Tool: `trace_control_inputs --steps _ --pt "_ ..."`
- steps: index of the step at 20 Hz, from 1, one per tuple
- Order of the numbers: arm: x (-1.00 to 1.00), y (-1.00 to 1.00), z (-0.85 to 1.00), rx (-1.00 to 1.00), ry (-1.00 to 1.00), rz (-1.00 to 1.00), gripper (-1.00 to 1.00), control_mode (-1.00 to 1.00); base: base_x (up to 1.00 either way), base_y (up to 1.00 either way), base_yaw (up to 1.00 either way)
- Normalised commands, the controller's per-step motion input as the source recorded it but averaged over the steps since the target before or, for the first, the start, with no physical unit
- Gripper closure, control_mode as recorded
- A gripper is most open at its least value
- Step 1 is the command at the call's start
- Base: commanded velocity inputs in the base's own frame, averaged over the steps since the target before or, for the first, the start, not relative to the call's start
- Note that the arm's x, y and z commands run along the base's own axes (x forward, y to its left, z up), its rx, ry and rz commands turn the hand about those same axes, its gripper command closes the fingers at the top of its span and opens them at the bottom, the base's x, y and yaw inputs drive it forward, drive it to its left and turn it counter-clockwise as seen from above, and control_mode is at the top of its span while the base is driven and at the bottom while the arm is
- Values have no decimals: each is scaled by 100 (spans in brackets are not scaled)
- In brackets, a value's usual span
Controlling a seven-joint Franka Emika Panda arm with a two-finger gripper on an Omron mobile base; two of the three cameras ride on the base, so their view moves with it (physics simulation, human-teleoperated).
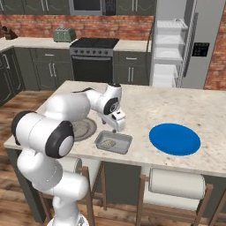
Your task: Place two dumplings into each of the tupperware containers and then place the containers in the fridge.
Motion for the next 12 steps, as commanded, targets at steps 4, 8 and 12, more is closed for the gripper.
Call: trace_control_inputs --steps 4,8,12 --pt "0 49 70 0 0 26 -100 -100 0 0 0" --pt "17 73 19 0 0 43 -100 -100 0 0 0" --pt "36 82 0 0 1 50 -100 -100 0 0 0"
